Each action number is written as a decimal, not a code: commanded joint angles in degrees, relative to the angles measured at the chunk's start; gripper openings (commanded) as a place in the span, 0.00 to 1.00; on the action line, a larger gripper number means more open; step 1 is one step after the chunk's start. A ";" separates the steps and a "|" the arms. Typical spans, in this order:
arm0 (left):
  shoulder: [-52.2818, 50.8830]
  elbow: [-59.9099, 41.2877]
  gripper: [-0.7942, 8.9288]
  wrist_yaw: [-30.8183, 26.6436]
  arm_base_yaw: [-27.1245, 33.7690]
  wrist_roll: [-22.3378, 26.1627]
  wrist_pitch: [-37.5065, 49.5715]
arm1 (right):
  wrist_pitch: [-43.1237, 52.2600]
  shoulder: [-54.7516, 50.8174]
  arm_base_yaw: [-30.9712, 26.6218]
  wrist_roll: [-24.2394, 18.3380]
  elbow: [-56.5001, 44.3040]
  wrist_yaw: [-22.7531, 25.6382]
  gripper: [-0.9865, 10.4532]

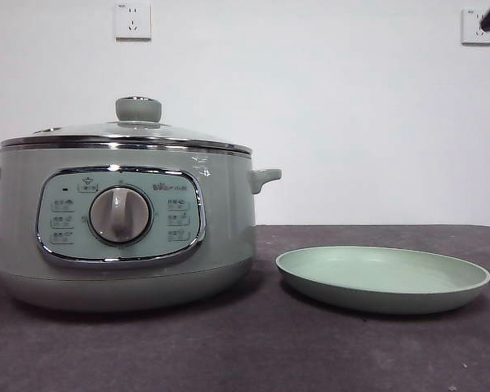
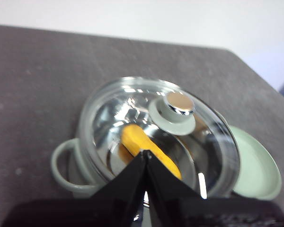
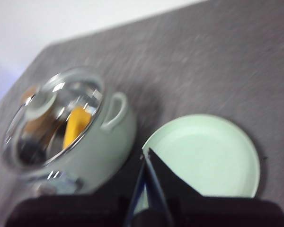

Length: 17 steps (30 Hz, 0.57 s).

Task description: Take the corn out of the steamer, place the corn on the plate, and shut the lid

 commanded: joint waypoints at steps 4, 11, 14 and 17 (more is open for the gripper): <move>6.23 4.90 0.08 4.70 0.04 3.45 -3.06 | -8.33 5.86 0.04 -9.35 7.69 -2.91 0.10; 9.35 5.20 0.47 6.95 -0.48 3.41 -2.80 | -8.33 7.23 0.02 -9.53 8.94 -2.23 0.36; 10.23 5.22 0.51 6.93 -0.70 3.23 -1.88 | -8.33 7.23 0.02 -9.49 8.94 -2.23 0.37; 12.00 5.49 0.51 6.95 -1.01 3.02 0.55 | -8.35 7.23 0.04 -8.63 8.94 -2.27 0.37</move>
